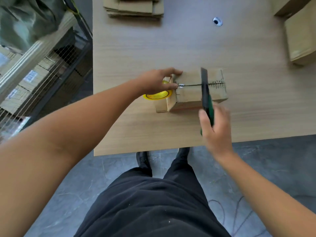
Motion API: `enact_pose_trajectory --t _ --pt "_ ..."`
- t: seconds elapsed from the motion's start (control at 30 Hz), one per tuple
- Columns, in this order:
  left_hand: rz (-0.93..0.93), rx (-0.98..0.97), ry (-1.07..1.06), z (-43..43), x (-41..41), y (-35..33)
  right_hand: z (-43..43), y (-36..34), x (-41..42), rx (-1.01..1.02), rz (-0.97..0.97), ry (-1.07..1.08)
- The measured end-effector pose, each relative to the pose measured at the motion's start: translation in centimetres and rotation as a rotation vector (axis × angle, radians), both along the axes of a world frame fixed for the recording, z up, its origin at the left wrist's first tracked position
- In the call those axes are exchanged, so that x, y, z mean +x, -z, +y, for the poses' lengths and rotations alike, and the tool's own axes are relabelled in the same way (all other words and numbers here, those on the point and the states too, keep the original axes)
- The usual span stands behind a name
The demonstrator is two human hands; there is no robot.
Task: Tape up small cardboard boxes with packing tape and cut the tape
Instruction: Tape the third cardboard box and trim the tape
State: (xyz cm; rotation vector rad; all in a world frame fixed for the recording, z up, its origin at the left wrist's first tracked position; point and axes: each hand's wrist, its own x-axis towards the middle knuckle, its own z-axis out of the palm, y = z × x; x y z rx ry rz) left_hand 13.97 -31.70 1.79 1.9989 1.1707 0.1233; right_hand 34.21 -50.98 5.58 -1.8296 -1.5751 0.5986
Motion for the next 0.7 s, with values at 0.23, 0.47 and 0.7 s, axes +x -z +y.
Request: enact_pose_trajectory --t 0.23,0.47,0.7 --pt "-0.131 -0.129 -0.238 -1.9 -1.1 -0.2 8.7 1.6 -4.2 -0.407 -0.332 -0.116" --pt "0.046 -0.138 -0.18 -4.1 -4.7 0.4 9.1 0.9 -3.9 -0.51 -0.347 -0.24" --pt "0.153 -0.172 -0.125 -2.7 -5.0 0.6 10.2 -1.0 -4.5 -0.707 -0.508 -0.358"
